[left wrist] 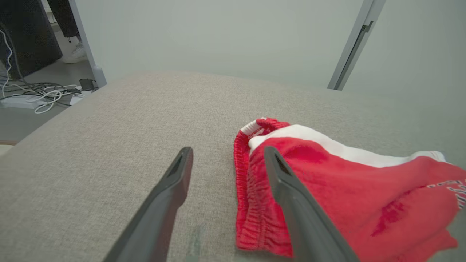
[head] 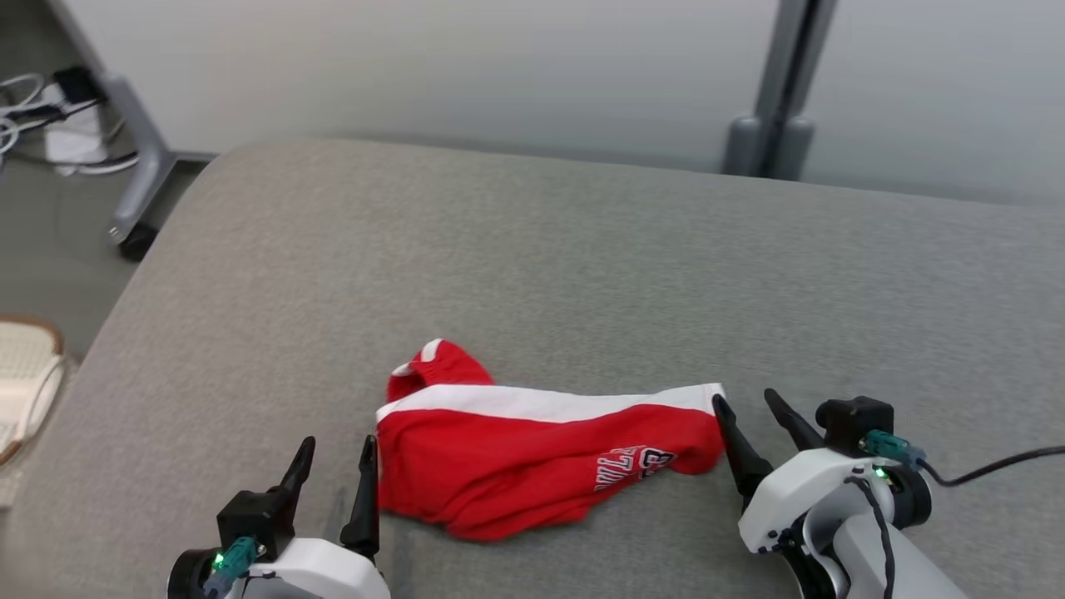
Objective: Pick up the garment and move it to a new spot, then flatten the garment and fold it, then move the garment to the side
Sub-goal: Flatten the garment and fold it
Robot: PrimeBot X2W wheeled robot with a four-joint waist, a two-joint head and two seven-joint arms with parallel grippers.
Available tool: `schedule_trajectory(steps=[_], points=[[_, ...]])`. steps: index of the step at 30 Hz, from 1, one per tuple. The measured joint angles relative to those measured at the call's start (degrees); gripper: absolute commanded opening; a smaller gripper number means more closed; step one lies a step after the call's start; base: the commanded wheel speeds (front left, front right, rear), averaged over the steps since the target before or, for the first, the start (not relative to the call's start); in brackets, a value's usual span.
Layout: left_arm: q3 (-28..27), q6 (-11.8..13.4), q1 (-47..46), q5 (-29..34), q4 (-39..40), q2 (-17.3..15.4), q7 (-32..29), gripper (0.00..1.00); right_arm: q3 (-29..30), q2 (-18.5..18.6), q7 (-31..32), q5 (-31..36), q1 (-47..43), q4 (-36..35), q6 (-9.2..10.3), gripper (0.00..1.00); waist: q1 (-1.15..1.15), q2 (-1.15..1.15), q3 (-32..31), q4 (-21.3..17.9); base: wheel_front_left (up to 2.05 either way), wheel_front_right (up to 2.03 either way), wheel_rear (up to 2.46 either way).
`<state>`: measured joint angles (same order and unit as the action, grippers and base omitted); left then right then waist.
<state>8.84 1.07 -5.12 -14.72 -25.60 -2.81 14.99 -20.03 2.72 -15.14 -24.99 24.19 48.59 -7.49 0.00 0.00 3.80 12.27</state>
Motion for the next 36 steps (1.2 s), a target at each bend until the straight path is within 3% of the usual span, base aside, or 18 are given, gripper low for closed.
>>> schedule_trajectory(steps=[3,5,6,8,9,13,16,23,28,33,34,36], points=[[1.0,0.0,-0.5,-0.1,0.2,0.0,0.0,1.00,0.5,-0.1,0.0,0.5,2.0,4.3,-0.01,0.99,0.00,0.00,1.1,2.3,0.00,0.00,0.00],[1.4,0.0,-1.0,-0.4,0.4,0.0,0.0,1.00,0.6,0.0,0.0,0.8,2.9,7.0,0.00,0.71,0.00,0.00,1.9,3.5,0.00,0.00,0.00],[1.5,0.0,-1.1,-0.5,0.5,0.0,0.0,1.00,0.4,-0.1,0.0,0.9,3.3,8.8,0.00,0.45,0.00,0.00,2.3,4.0,0.00,0.00,0.00],[1.7,0.0,-1.1,-0.8,0.5,0.0,0.0,1.00,0.4,0.0,0.0,1.4,3.9,11.5,-0.03,0.05,0.00,0.00,3.0,4.6,0.00,0.00,0.00],[1.7,0.0,-1.1,-0.8,0.5,0.0,0.0,1.00,0.4,0.0,0.0,1.4,3.9,11.5,-0.03,0.00,0.00,0.00,3.0,4.6,0.00,0.00,0.00],[1.7,0.1,-1.1,-1.3,0.8,0.0,0.0,1.00,1.7,-0.4,-0.1,2.5,5.0,12.9,-0.10,0.00,0.00,0.00,3.1,4.0,0.00,0.00,0.00],[1.7,0.1,-1.1,-1.5,0.9,0.0,0.0,1.00,6.8,0.0,0.0,5.4,4.6,10.8,-0.02,0.00,0.00,0.00,2.6,2.6,0.00,0.00,0.00],[2.9,0.0,-0.4,-2.7,1.1,0.0,0.0,1.00,17.6,1.6,0.0,15.2,-2.6,-3.9,-0.01,0.00,0.00,0.00,0.1,-1.9,0.00,0.00,0.00],[3.4,0.0,0.3,-3.0,1.0,0.0,0.0,1.00,17.4,1.5,0.0,18.4,-8.5,-12.1,-0.01,0.00,0.00,0.00,-1.8,-4.4,0.00,0.00,0.00],[3.6,0.0,1.2,-3.1,0.6,0.0,0.0,1.00,17.3,1.4,0.0,18.5,-13.0,-10.4,-0.01,0.00,0.00,0.00,-3.2,-6.2,0.00,0.00,0.00],[3.6,0.0,1.2,-3.1,0.5,0.0,0.0,1.00,17.8,1.4,0.0,18.5,-13.3,-9.6,-0.01,0.27,0.00,0.00,-3.4,-6.5,0.00,0.00,0.00],[3.6,0.0,1.3,-3.1,0.2,0.0,0.0,1.00,19.1,1.2,0.0,18.4,-13.8,-7.3,-0.01,1.00,0.00,0.00,-3.6,-6.9,0.00,0.00,0.00]])
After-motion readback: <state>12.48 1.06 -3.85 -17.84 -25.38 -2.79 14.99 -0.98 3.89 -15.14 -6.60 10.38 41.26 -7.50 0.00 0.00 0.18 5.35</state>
